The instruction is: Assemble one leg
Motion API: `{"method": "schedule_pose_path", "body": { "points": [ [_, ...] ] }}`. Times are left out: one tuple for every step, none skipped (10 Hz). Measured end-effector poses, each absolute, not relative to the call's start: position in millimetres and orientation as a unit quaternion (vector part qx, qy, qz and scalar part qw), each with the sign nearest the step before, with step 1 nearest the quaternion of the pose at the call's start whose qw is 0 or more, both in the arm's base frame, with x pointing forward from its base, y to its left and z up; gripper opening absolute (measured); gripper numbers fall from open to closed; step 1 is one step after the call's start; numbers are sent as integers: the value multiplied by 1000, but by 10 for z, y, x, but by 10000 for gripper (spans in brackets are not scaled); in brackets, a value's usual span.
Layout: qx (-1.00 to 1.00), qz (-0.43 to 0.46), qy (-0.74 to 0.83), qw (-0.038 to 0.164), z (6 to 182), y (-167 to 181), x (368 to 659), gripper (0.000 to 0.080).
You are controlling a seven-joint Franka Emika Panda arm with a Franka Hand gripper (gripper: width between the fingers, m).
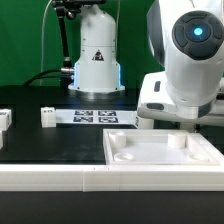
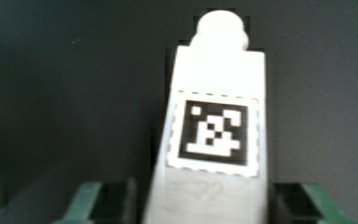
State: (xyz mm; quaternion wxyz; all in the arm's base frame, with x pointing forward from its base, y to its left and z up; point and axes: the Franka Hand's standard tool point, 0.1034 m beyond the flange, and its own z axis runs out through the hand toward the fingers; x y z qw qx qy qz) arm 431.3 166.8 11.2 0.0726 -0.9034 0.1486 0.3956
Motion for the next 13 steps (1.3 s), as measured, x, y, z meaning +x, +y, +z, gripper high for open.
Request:
{"method": "schedule_pose_path", "body": {
  "points": [
    [-903, 395, 148, 73, 112, 1667, 4314, 291],
    [-904, 395, 148, 73, 111, 1667, 4314, 291],
    [-904, 395, 148, 73, 111, 1667, 4314, 291],
    [-904, 395, 148, 73, 111, 1667, 4314, 291],
    [-904, 395, 148, 73, 111, 1667, 4314, 291],
    [-904, 395, 148, 73, 111, 1667, 4314, 291],
    [-904, 395, 148, 73, 111, 1667, 4314, 291],
    [-904, 395, 148, 73, 112, 1667, 4314, 291],
    [-905, 396, 137, 78, 148, 1629, 4324, 291],
    [-906, 392, 131, 85, 312, 1514, 4383, 292],
    [-903, 398, 136, 85, 501, 1463, 4407, 292],
    [-904, 396, 134, 88, 665, 1438, 4454, 292],
    [-912, 377, 137, 89, 596, 1450, 4487, 292]
  ]
}}
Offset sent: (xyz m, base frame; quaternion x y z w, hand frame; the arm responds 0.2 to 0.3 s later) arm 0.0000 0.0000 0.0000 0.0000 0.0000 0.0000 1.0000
